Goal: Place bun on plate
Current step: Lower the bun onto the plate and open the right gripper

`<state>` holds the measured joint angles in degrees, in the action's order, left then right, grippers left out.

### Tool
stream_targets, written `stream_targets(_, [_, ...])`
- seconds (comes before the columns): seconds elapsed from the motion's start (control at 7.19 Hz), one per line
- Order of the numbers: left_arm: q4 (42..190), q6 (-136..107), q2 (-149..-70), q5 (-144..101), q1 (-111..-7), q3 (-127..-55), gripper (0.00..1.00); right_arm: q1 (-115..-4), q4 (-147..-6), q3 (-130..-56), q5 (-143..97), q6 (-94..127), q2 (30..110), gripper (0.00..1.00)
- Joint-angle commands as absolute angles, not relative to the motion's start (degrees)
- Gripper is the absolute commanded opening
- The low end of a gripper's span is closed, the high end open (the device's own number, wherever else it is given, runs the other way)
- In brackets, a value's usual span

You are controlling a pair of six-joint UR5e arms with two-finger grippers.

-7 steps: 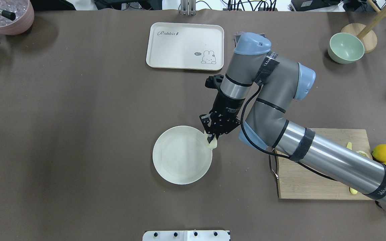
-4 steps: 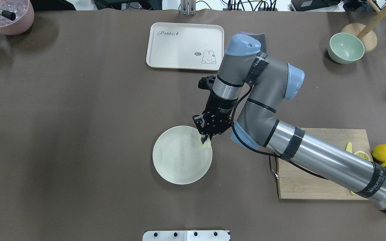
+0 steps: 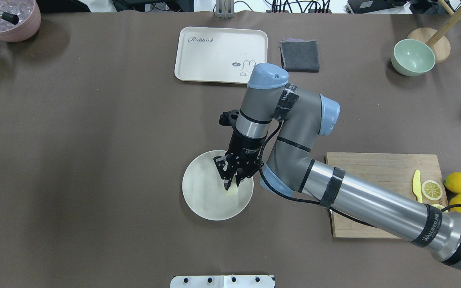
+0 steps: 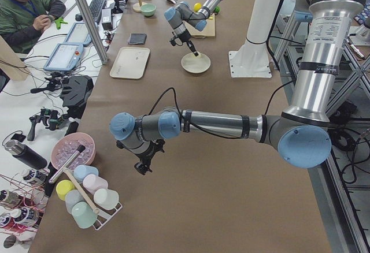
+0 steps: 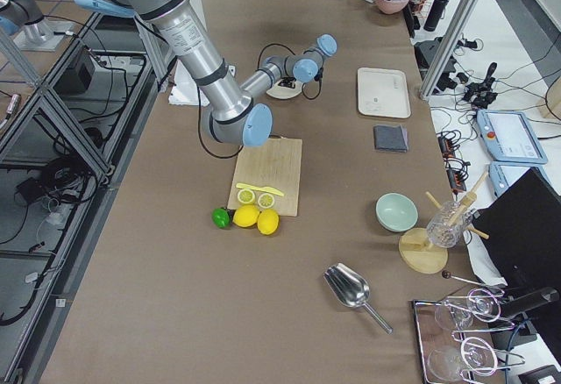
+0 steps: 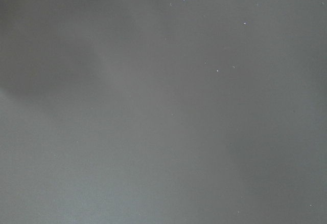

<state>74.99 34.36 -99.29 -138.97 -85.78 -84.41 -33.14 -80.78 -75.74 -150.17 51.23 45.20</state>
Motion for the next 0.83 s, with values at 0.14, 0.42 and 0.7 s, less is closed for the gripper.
stream_targets(0.14, [74.97,34.1,-99.32,-138.96,-85.78,-84.73,0.97,-32.78,-76.91,-75.76,-149.94,51.42,45.79,1.0])
stream_targets(0.42, [75.06,34.01,-99.4,-138.96,-85.78,-84.64,0.97,-33.57,-76.73,-77.33,-149.94,56.82,45.36,1.0])
stream_targets(0.7, [74.97,33.84,-99.93,-138.96,-85.78,-84.73,0.97,-39.52,-76.9,-80.76,-150.47,59.06,47.27,1.0])
